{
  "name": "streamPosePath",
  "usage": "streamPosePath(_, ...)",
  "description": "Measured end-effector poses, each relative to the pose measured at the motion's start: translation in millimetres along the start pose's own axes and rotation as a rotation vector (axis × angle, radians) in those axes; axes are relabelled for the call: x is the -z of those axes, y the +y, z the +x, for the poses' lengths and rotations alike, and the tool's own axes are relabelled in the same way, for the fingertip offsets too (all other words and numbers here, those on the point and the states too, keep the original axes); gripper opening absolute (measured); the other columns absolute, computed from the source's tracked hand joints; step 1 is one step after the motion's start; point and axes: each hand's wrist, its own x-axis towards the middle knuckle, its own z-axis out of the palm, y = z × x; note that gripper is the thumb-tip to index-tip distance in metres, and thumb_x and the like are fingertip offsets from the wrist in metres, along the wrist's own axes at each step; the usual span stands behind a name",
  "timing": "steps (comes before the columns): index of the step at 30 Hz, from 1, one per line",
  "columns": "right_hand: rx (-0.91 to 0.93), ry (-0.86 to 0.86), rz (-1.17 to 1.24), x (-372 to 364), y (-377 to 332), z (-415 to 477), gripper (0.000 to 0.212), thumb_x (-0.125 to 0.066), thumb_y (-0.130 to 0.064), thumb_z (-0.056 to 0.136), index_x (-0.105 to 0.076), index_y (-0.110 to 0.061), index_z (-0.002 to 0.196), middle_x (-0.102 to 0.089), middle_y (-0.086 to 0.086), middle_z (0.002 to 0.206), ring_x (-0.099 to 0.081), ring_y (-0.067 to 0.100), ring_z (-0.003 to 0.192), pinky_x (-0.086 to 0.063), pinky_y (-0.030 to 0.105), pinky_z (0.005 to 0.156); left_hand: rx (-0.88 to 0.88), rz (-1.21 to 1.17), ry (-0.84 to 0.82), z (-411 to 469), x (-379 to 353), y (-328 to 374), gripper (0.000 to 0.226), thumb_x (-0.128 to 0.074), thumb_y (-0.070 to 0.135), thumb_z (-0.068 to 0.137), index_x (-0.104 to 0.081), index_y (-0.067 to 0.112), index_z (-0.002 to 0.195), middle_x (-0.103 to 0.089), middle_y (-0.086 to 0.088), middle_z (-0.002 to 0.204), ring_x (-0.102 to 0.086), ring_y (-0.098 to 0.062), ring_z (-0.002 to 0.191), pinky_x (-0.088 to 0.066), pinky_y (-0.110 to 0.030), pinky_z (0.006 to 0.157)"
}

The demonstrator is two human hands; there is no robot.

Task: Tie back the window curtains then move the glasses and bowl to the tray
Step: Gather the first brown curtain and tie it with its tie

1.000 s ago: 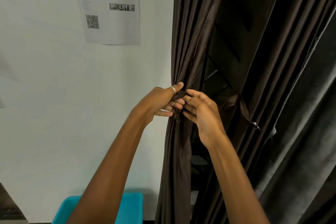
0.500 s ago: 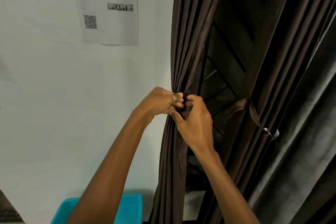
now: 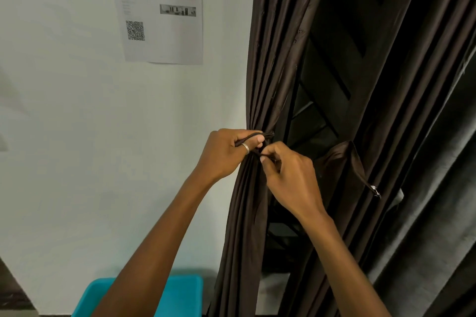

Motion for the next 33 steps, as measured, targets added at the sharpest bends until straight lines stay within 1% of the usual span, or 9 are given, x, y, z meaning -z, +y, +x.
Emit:
streamPosePath(4, -0.092, -0.035, 0.227, 14, -7, 11, 0.008, -0.062, -0.020, 0.100, -0.066, -0.019, 0.106, -0.071, -0.007, 0.079, -0.071, 0.004, 0.070, -0.059, 0.021, 0.061, -0.022, -0.048, 0.040, -6, -3, -2, 0.030, -0.065, 0.035, 0.096, -0.071, 0.030, 0.124, -0.076, 0.011, 0.113, -0.067, 0.004, 0.104, -0.050, -0.011, 0.092)
streamPosePath(7, -0.222, -0.034, 0.454, 17, -15, 26, 0.006, -0.065, -0.016, 0.097, -0.068, -0.020, 0.100, -0.075, -0.001, 0.077, -0.073, 0.009, 0.068, -0.058, 0.021, 0.060, -0.031, -0.042, 0.061, -11, -6, -4, 0.028, -0.057, 0.035, 0.102, -0.069, 0.032, 0.127, -0.074, 0.015, 0.114, -0.065, -0.005, 0.107, -0.051, -0.020, 0.093)
streamPosePath(10, -0.299, -0.001, 0.706, 14, -20, 35, 0.008, -0.070, -0.016, 0.095, -0.068, -0.017, 0.102, -0.077, 0.004, 0.082, -0.075, 0.015, 0.072, -0.056, 0.023, 0.062, -0.017, -0.171, 0.101, -16, -10, -4, 0.026, -0.056, 0.032, 0.103, -0.070, 0.029, 0.124, -0.074, 0.015, 0.111, -0.067, -0.005, 0.109, -0.052, -0.019, 0.095)
streamPosePath(13, -0.276, 0.061, 0.877, 9, -18, 37, 0.015, -0.071, -0.018, 0.094, -0.068, -0.014, 0.109, -0.078, 0.005, 0.095, -0.075, 0.017, 0.087, -0.057, 0.023, 0.067, 0.017, -0.307, 0.165, -21, -12, -5, 0.016, -0.061, 0.029, 0.100, -0.071, 0.033, 0.112, -0.076, 0.016, 0.101, -0.070, -0.004, 0.101, -0.054, -0.015, 0.084)
streamPosePath(18, -0.030, 0.068, 0.557, -5, -7, 26, 0.026, -0.056, 0.000, 0.097, -0.065, -0.016, 0.114, -0.072, -0.006, 0.110, -0.069, 0.006, 0.108, -0.056, 0.028, 0.096, 0.029, -0.346, 0.152, -21, -9, -1, 0.014, -0.061, 0.027, 0.101, -0.069, 0.038, 0.104, -0.076, 0.017, 0.092, -0.072, -0.004, 0.091, -0.056, -0.017, 0.067)
streamPosePath(21, 0.157, 0.103, 0.391, -6, -1, 22, 0.030, -0.059, 0.004, 0.091, -0.063, -0.011, 0.117, -0.065, -0.002, 0.117, -0.065, 0.009, 0.111, -0.056, 0.028, 0.095, 0.042, -0.349, 0.124, -19, -6, 1, 0.015, -0.060, 0.025, 0.101, -0.069, 0.037, 0.104, -0.075, 0.017, 0.090, -0.072, -0.005, 0.088, -0.056, -0.017, 0.068)
streamPosePath(25, 0.360, 0.169, 0.133, -9, 3, 21, 0.022, -0.070, -0.001, 0.091, -0.070, -0.002, 0.113, -0.055, 0.009, 0.128, -0.059, 0.010, 0.115, -0.053, 0.024, 0.098, 0.052, -0.386, 0.117, -18, -3, 0, 0.014, -0.061, 0.025, 0.100, -0.071, 0.033, 0.104, -0.076, 0.015, 0.094, -0.072, -0.009, 0.090, -0.057, -0.019, 0.070)
streamPosePath(30, 0.404, 0.178, -0.007, -11, 6, 19, 0.025, -0.068, -0.003, 0.093, -0.072, -0.003, 0.117, -0.062, 0.010, 0.126, -0.059, 0.020, 0.118, -0.051, 0.032, 0.102, 0.072, -0.375, 0.113, -17, -2, -2, 0.015, -0.063, 0.019, 0.099, -0.073, 0.017, 0.110, -0.076, 0.004, 0.100, -0.073, -0.013, 0.094, -0.060, -0.024, 0.076)
streamPosePath(33, 0.427, 0.185, -0.115, -11, 8, 17, 0.033, -0.069, -0.005, 0.091, -0.070, -0.009, 0.123, -0.069, 0.003, 0.121, -0.056, 0.022, 0.114, -0.050, 0.036, 0.096, 0.074, -0.382, 0.110, -17, 3, 1, 0.013, -0.063, 0.018, 0.098, -0.072, 0.018, 0.108, -0.076, 0.010, 0.095, -0.074, -0.009, 0.091, -0.059, -0.020, 0.074)
